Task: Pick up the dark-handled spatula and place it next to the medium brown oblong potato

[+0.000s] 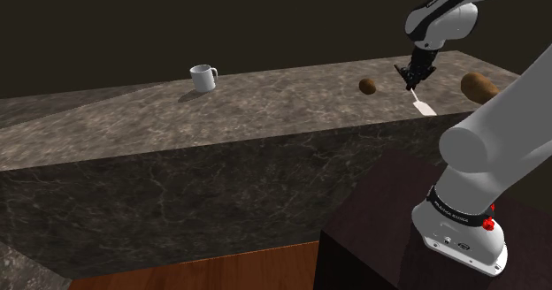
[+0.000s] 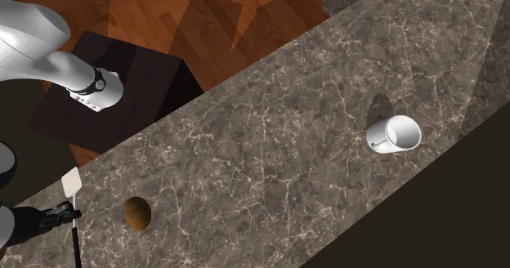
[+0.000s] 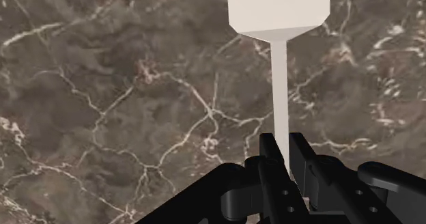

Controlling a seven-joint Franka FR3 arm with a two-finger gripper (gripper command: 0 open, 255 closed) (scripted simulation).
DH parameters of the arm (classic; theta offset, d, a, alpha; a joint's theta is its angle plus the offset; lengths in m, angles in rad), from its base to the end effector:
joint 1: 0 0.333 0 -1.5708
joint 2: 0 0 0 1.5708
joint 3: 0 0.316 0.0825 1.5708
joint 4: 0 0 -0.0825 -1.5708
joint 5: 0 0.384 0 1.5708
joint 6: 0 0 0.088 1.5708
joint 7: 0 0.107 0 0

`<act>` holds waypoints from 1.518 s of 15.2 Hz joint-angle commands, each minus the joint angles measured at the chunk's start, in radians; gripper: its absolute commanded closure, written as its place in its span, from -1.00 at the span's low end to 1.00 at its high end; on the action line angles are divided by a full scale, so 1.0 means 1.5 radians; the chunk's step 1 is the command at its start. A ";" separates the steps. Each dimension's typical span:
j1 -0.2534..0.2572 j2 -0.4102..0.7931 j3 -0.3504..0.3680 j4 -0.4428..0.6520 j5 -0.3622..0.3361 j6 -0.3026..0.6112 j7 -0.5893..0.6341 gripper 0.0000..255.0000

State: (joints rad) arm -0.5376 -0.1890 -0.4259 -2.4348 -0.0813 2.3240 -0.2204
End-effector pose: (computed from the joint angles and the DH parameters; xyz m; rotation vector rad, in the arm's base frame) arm 0.2668 -0.3868 0.3756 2.9374 -1.0474 0.0970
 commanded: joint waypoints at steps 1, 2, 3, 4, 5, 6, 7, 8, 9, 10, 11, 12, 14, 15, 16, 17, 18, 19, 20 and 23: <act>0.001 0.011 -0.002 -0.009 0.004 0.020 -0.004 1.00; 0.002 0.017 -0.003 -0.013 0.007 0.030 -0.006 1.00; 0.002 0.024 -0.005 -0.017 0.010 0.039 -0.008 1.00; 0.003 0.029 -0.005 -0.020 0.013 0.047 -0.010 1.00; 0.003 0.029 -0.005 -0.020 0.013 0.047 -0.010 1.00; 0.003 0.029 -0.005 -0.020 0.013 0.047 -0.010 1.00; 0.003 0.029 -0.005 -0.020 0.013 0.047 -0.010 1.00; 0.003 0.029 -0.005 -0.020 0.013 0.047 -0.010 1.00; 0.003 0.029 -0.005 -0.020 0.013 0.047 -0.010 1.00; 0.003 0.029 -0.005 -0.020 0.013 0.047 -0.010 1.00; 0.003 0.029 -0.005 -0.020 0.013 0.047 -0.010 1.00; 0.003 0.029 -0.005 -0.020 0.013 0.047 -0.010 -1.00; 0.003 0.029 -0.005 -0.020 0.013 0.047 -0.010 -1.00; 0.003 0.029 -0.005 -0.020 0.013 0.047 -0.010 -1.00; 0.003 0.029 -0.005 -0.020 0.013 0.047 -0.010 -1.00; 0.003 0.029 -0.005 -0.020 0.013 0.047 -0.010 -1.00; 0.001 0.011 -0.003 -0.012 0.004 0.023 -0.004 -1.00; -0.001 -0.006 0.000 -0.003 -0.003 -0.002 0.002 -1.00; -0.002 -0.022 0.003 0.006 -0.009 -0.026 0.007 -1.00; -0.003 -0.033 0.006 0.014 -0.013 -0.046 0.010 -1.00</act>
State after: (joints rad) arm -0.5413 -0.2355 -0.4159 -2.4166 -0.0994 2.2632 -0.2041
